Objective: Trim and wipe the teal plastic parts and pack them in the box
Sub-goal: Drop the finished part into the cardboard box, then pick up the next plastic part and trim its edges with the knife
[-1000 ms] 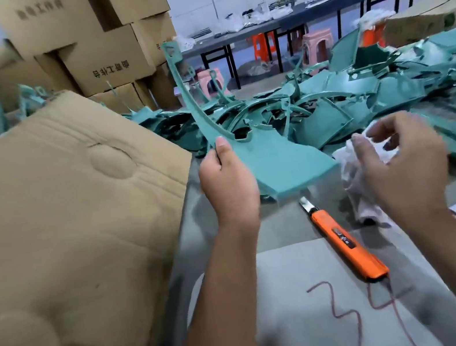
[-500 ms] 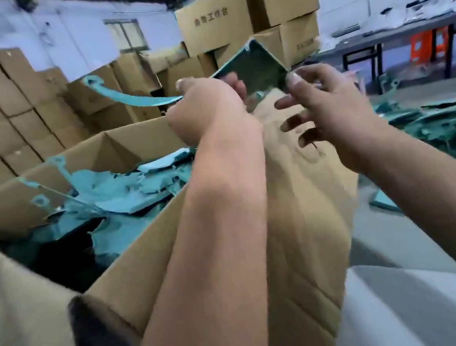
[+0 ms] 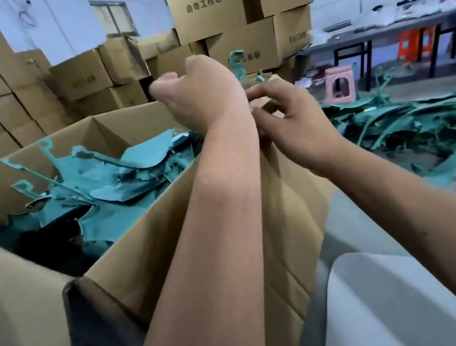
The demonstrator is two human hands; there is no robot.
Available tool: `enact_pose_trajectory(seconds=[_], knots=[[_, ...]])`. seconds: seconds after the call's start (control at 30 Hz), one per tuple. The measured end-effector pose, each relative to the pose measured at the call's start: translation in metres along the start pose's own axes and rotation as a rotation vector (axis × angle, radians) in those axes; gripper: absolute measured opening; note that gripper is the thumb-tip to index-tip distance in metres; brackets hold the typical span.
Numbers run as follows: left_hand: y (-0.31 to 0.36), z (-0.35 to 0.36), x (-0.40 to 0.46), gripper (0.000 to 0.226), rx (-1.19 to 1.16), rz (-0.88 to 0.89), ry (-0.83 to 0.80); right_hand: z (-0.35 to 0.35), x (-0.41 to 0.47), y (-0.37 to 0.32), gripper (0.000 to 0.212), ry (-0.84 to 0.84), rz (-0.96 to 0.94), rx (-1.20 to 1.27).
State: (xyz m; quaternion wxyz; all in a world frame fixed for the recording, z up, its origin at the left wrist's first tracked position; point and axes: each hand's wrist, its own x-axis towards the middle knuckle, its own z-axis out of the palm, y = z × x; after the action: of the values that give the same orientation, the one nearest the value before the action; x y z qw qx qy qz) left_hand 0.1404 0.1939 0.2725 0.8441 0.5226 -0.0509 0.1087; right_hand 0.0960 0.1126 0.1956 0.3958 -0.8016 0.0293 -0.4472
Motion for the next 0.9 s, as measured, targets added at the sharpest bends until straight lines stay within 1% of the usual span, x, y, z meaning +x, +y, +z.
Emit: enact_pose_trajectory(seconds=[0.03,0.1,0.17,0.2,0.23,0.27,0.37,0.4,0.43,0.47,0.53,0.57,0.6,0.67,0.73,0.8,0.83,0.87,0.9], knots=[[-0.006,0.010,-0.007,0.011,0.030,0.078,0.007,-0.011,-0.009,0.011,0.018,0.083,0.070,0.074],[-0.022,0.025,-0.038,0.010,0.067,0.273,-0.079,-0.027,-0.029,0.033,0.014,0.192,0.226,0.139],[-0.055,0.045,-0.068,0.013,0.112,0.307,-0.256,-0.051,-0.053,0.063,0.023,0.214,0.417,0.070],[-0.077,0.054,-0.083,0.014,0.179,0.280,-0.357,-0.068,-0.069,0.079,0.028,0.213,0.517,0.011],[-0.098,0.059,-0.094,0.013,0.292,0.242,-0.444,-0.081,-0.083,0.093,0.029,0.204,0.594,-0.076],[-0.121,0.062,-0.104,0.012,0.426,0.207,-0.552,-0.095,-0.096,0.107,0.026,0.201,0.649,-0.197],[-0.201,0.066,-0.141,0.011,0.846,0.098,-0.965,-0.139,-0.135,0.143,0.017,0.210,0.768,-0.595],[-0.226,0.063,-0.149,0.017,0.979,0.092,-1.077,-0.149,-0.144,0.151,0.015,0.208,0.797,-0.676],[-0.249,0.060,-0.156,0.030,1.101,0.084,-1.150,-0.159,-0.151,0.159,0.015,0.194,0.823,-0.721],[-0.268,0.058,-0.163,0.046,1.191,0.081,-1.186,-0.169,-0.157,0.167,0.015,0.170,0.854,-0.735],[-0.293,0.057,-0.166,0.075,1.283,0.052,-1.180,-0.184,-0.163,0.179,0.020,0.121,0.932,-0.693],[-0.300,0.058,-0.164,0.085,1.300,0.042,-1.174,-0.189,-0.163,0.181,0.024,0.124,0.972,-0.634],[-0.306,0.059,-0.160,0.089,1.301,0.063,-1.183,-0.192,-0.163,0.184,0.028,0.154,1.001,-0.566],[-0.315,0.064,-0.149,0.083,1.290,0.171,-1.234,-0.199,-0.164,0.192,0.033,0.229,1.023,-0.463],[-0.319,0.068,-0.145,0.077,1.292,0.314,-1.291,-0.202,-0.163,0.197,0.034,0.262,1.062,-0.417],[-0.323,0.067,-0.150,0.077,1.319,0.454,-1.326,-0.204,-0.162,0.202,0.035,0.310,1.111,-0.389],[-0.324,0.067,-0.153,0.078,1.337,0.514,-1.326,-0.206,-0.160,0.204,0.033,0.359,1.146,-0.344],[-0.326,0.066,-0.157,0.082,1.349,0.549,-1.312,-0.207,-0.158,0.206,0.030,0.430,1.189,-0.245],[-0.327,0.065,-0.159,0.085,1.343,0.563,-1.294,-0.208,-0.157,0.205,0.026,0.498,1.228,-0.094]])
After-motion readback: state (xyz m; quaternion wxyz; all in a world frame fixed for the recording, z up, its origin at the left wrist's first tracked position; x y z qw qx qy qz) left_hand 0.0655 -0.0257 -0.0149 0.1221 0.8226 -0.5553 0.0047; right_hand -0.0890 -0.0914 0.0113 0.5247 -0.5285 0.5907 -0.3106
